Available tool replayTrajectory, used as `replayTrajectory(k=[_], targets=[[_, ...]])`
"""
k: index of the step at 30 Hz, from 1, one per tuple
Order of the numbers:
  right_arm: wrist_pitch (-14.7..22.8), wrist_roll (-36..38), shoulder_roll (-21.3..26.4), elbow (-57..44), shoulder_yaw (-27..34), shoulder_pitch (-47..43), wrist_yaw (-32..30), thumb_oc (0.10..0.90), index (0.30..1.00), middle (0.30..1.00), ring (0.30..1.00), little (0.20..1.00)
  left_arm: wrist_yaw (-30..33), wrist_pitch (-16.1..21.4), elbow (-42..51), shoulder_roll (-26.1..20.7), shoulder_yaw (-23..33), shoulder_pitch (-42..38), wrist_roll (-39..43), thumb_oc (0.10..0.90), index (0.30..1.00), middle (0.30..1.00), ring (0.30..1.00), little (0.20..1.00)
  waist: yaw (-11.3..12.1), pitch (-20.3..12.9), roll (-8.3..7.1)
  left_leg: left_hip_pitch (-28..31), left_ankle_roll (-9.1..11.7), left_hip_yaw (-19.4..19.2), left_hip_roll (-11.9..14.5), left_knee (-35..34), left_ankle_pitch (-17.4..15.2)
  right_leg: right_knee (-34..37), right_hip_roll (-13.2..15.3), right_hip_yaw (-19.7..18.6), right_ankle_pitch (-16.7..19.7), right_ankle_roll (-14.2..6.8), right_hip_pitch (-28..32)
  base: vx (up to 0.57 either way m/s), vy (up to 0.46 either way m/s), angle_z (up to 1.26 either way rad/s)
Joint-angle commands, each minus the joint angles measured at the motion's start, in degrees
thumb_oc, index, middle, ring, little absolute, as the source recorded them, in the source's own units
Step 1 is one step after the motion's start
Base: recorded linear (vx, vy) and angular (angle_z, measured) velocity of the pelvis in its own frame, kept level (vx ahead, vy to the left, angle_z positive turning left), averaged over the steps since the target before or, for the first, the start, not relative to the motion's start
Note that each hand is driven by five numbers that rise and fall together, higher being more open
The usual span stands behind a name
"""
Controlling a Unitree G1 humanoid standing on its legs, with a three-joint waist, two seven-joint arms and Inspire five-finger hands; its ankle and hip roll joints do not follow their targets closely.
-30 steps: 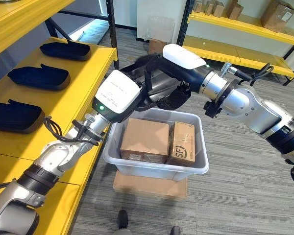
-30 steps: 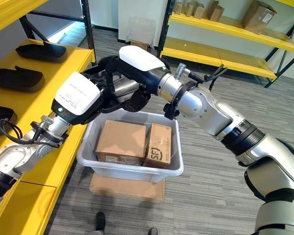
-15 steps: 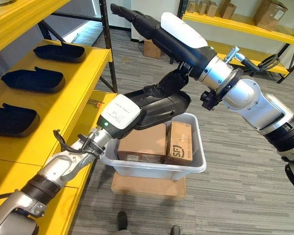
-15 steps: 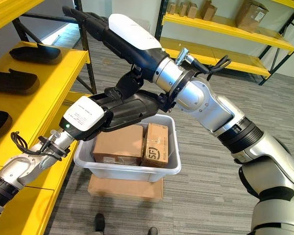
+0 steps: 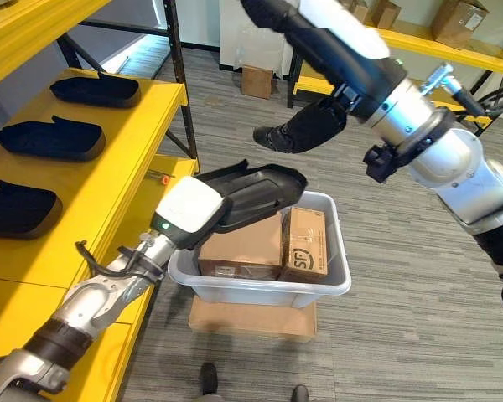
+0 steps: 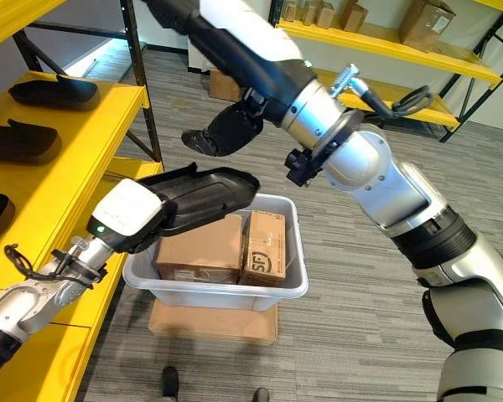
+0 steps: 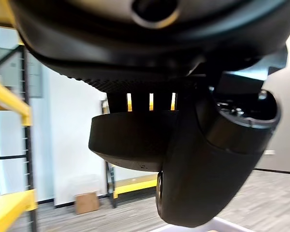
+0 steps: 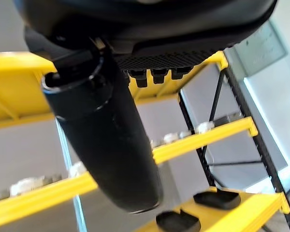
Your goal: Move parts from the plastic box to the shelf.
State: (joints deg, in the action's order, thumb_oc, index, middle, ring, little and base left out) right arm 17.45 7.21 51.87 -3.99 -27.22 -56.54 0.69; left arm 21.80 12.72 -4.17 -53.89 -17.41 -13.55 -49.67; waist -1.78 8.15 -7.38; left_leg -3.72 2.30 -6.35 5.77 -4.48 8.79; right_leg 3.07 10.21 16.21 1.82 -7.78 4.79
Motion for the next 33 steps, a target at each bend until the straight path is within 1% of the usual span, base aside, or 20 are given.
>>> replayTrajectory(k=[1, 2, 3, 5, 6, 7, 8, 10, 11, 12, 15, 17, 23, 26, 28, 29, 30, 31, 32, 33], targets=[[2.4, 6.1, 3.4, -0.6, 6.0, 4.3, -3.3, 0.900, 1.000, 1.000, 1.000, 1.000, 5.2, -0.9, 2.9, -2.8, 10.7, 0.7, 5.4, 0.400, 0.300, 0.300, 0.300, 0.300, 0.5, -8.8, 1.99, 9.3, 1.8, -0.8, 2.4, -0.5, -11.1, -5.4, 2.7, -5.1, -2.8, -2.7, -1.2, -0.01, -0.015, -0.06], [2.3, 6.1, 3.3, -1.0, 6.4, 4.9, -3.3, 0.900, 1.000, 1.000, 1.000, 1.000, 5.1, -0.9, 3.1, -2.9, 10.8, 1.0, 5.4, 0.400, 0.300, 0.300, 0.300, 0.300, 0.5, -9.0, 1.88, 9.3, 1.8, -0.8, 2.5, -0.5, -11.1, -5.4, 2.7, -5.1, -2.8, -2.7, -1.2, -0.02, -0.030, -0.07], [2.5, 6.6, 3.8, -2.4, 10.1, 9.5, -3.0, 0.900, 1.000, 1.000, 1.000, 1.000, 5.3, -0.7, 3.7, -1.8, 14.2, 3.9, 6.3, 0.400, 0.300, 0.300, 0.300, 0.300, 0.5, -8.8, 2.64, 9.3, 1.8, -0.8, 2.5, -0.5, -11.0, -5.3, 2.7, -5.1, -2.9, -2.7, -1.2, -0.01, -0.021, -0.06], [2.3, 6.6, 3.5, -3.8, 12.5, 12.4, -2.7, 0.900, 1.000, 1.000, 1.000, 1.000, 5.2, -0.7, 4.6, -1.4, 15.7, 5.6, 6.6, 0.400, 0.300, 0.300, 0.300, 0.300, 0.3, -8.9, 2.73, 9.4, 1.8, -0.9, 2.5, -0.5, -11.0, -5.3, 2.7, -5.2, -2.9, -2.6, -1.2, -0.01, -0.018, -0.04], [2.3, 6.6, 3.5, -3.9, 12.6, 12.6, -2.7, 0.900, 1.000, 1.000, 1.000, 1.000, 5.1, -0.7, 4.7, -1.4, 15.7, 5.6, 6.6, 0.400, 0.300, 0.300, 0.300, 0.300, 0.3, -9.0, 2.68, 9.4, 1.9, -0.9, 2.5, -0.5, -11.0, -5.3, 2.7, -5.2, -2.9, -2.6, -1.2, -0.03, -0.027, -0.05], [2.5, 7.3, 3.0, -5.3, 16.4, 17.5, -2.3, 0.900, 1.000, 1.000, 1.000, 1.000, 5.4, -0.8, 5.6, -0.1, 18.3, 7.7, 7.1, 0.400, 0.300, 0.300, 0.300, 0.300, 0.1, -8.8, 3.38, 9.4, 1.9, -1.0, 2.6, -0.5, -10.9, -5.4, 2.6, -5.3, -3.1, -2.5, -1.3, -0.03, -0.030, -0.05], [2.3, 7.5, 2.3, -6.3, 18.4, 20.2, -2.1, 0.900, 1.000, 1.000, 1.000, 1.000, 5.5, -0.9, 6.0, 0.7, 19.3, 8.7, 7.5, 0.400, 0.300, 0.300, 0.300, 0.300, 0.0, -8.8, 3.67, 9.4, 1.9, -1.0, 2.6, -0.5, -10.8, -5.4, 2.5, -5.3, -3.2, -2.4, -1.3, -0.04, -0.042, -0.06], [2.3, 7.6, 1.3, -7.3, 21.2, 24.3, -1.6, 0.900, 1.000, 1.000, 1.000, 1.000, 5.6, -1.0, 6.5, 2.1, 21.5, 10.0, 8.2, 0.400, 0.300, 0.300, 0.300, 0.300, -0.3, -8.6, 4.30, 9.4, 2.0, -1.1, 2.6, -0.5, -10.7, -5.4, 2.5, -5.4, -3.3, -2.3, -1.4, -0.03, -0.029, -0.04], [2.1, 7.6, 1.2, -7.9, 21.8, 25.2, -1.4, 0.900, 1.000, 1.000, 1.000, 1.000, 5.5, -1.0, 6.8, 2.0, 21.6, 10.4, 8.2, 0.400, 0.300, 0.300, 0.300, 0.300, -0.2, -8.8, 4.18, 9.4, 2.0, -1.1, 2.7, -0.5, -10.7, -5.4, 2.4, -5.3, -3.3, -2.2, -1.4, -0.04, -0.041, -0.02], [1.8, 7.6, -0.5, -9.4, 25.1, 29.8, -1.0, 0.900, 1.000, 1.000, 1.000, 1.000, 5.5, -1.0, 7.8, 3.4, 23.9, 12.0, 8.9, 0.400, 0.300, 0.300, 0.300, 0.300, -0.5, -8.7, 4.80, 9.4, 2.0, -1.2, 2.8, -0.5, -10.6, -5.4, 2.3, -5.4, -3.4, -2.2, -1.4, -0.05, -0.050, -0.03], [1.8, 8.1, -5.0, -10.6, 28.8, 35.9, -0.7, 0.900, 1.000, 1.000, 1.000, 1.000, 5.7, -0.7, 9.4, 6.6, 26.7, 14.0, 10.2, 0.400, 0.300, 0.300, 0.300, 0.300, -0.9, -8.4, 5.84, 9.3, 2.0, -1.2, 3.0, -0.5, -10.3, -5.6, 2.0, -5.7, -3.7, -1.9, -1.7, -0.05, -0.058, -0.01], [1.5, 7.8, -7.0, -12.0, 30.5, 38.9, -0.1, 0.900, 1.000, 1.000, 1.000, 1.000, 5.4, -0.4, 11.0, 8.0, 28.2, 15.5, 11.1, 0.400, 0.300, 0.300, 0.300, 0.300, -1.1, -8.4, 6.40, 9.3, 2.2, -1.3, 3.3, -0.5, -10.0, -5.8, 1.7, -5.9, -4.0, -1.7, -1.9, -0.05, -0.066, -0.07], [1.4, 7.9, -10.2, -12.7, 31.2, 42.3, 1.2, 0.900, 1.000, 1.000, 1.000, 1.000, 4.6, 0.9, 14.7, 10.7, 31.7, 19.0, 12.9, 0.400, 0.300, 0.300, 0.300, 0.300, -1.0, -7.9, 8.24, 9.0, 2.8, -1.0, 4.4, -0.2, -8.5, -6.6, 0.5, -6.3, -5.3, -0.4, -2.3, -0.06, -0.082, -0.09], [1.3, 8.2, -10.6, -12.5, 30.5, 42.3, 1.5, 0.900, 1.000, 1.000, 1.000, 1.000, 4.1, 1.3, 16.8, 12.1, 33.2, 20.3, 14.2, 0.400, 0.300, 0.300, 0.300, 0.300, -0.6, -7.5, 9.11, 8.8, 3.3, -0.7, 5.3, 0.0, -7.5, -7.2, -0.5, -6.3, -6.2, 0.5, -2.4, -0.06, -0.119, -0.01], [1.3, 8.3, -10.8, -12.3, 29.9, 42.2, 1.5, 0.900, 1.000, 1.000, 1.000, 1.000, 3.9, 1.4, 17.1, 12.6, 33.5, 20.6, 14.7, 0.400, 0.300, 0.300, 0.300, 0.300, -0.4, -7.4, 9.34, 8.8, 3.5, -0.6, 5.7, 0.1, -7.1, -7.4, -0.9, -6.3, -6.5, 0.8, -2.3, -0.06, -0.130, -0.01], [1.3, 8.5, -11.1, -11.9, 28.7, 41.8, 1.7, 0.900, 1.000, 1.000, 1.000, 1.000, 3.8, 1.6, 18.5, 13.5, 34.1, 21.6, 15.6, 0.400, 0.300, 0.300, 0.300, 0.300, 0.2, -6.7, 10.01, 8.3, 3.9, 0.1, 6.7, 0.8, -6.1, -7.9, -2.0, -6.1, -7.4, 1.8, -2.3, -0.06, -0.118, -0.02], [1.3, 8.5, -11.1, -11.9, 28.7, 41.7, 1.7, 0.900, 1.000, 1.000, 1.000, 1.000, 3.7, 1.6, 18.5, 13.5, 34.2, 21.6, 15.7, 0.400, 0.300, 0.300, 0.300, 0.300, 0.1, -6.7, 10.05, 8.2, 4.0, 0.1, 6.8, 0.9, -6.1, -7.9, -2.1, -6.1, -7.4, 1.9, -2.3, -0.15, -0.271, -0.03], [1.5, 9.1, -11.6, -11.6, 26.1, 40.0, 1.7, 0.900, 1.000, 1.000, 1.000, 1.000, 4.1, 1.6, 19.6, 13.7, 34.6, 21.9, 16.3, 0.400, 0.300, 0.300, 0.300, 0.300, 1.5, -5.4, 10.59, 7.2, 4.3, 1.2, 8.0, 2.1, -4.3, -8.3, -3.4, -5.9, -8.1, 2.9, -2.6, -0.14, -0.186, -0.03], [1.6, 9.0, -11.5, -11.4, 25.7, 39.3, 1.5, 0.900, 1.000, 1.000, 1.000, 1.000, 4.0, 1.6, 19.9, 13.9, 35.0, 22.1, 16.6, 0.400, 0.300, 0.300, 0.300, 0.300, 1.6, -4.8, 10.69, 6.6, 4.6, 1.5, 8.4, 2.6, -3.9, -8.4, -3.9, -6.2, -8.1, 3.3, -3.1, -0.21, -0.267, -0.10], [1.6, 9.0, -11.6, -11.2, 24.2, 37.5, 1.4, 0.900, 1.000, 1.000, 1.000, 1.000, 4.3, 1.5, 20.3, 14.1, 35.7, 22.4, 16.5, 0.400, 0.300, 0.300, 0.300, 0.300, 2.2, -4.0, 10.94, 5.8, 4.7, 2.3, 8.7, 3.1, -3.0, -8.6, -4.5, -6.1, -8.1, 3.9, -3.7, -0.16, -0.178, -0.12]])
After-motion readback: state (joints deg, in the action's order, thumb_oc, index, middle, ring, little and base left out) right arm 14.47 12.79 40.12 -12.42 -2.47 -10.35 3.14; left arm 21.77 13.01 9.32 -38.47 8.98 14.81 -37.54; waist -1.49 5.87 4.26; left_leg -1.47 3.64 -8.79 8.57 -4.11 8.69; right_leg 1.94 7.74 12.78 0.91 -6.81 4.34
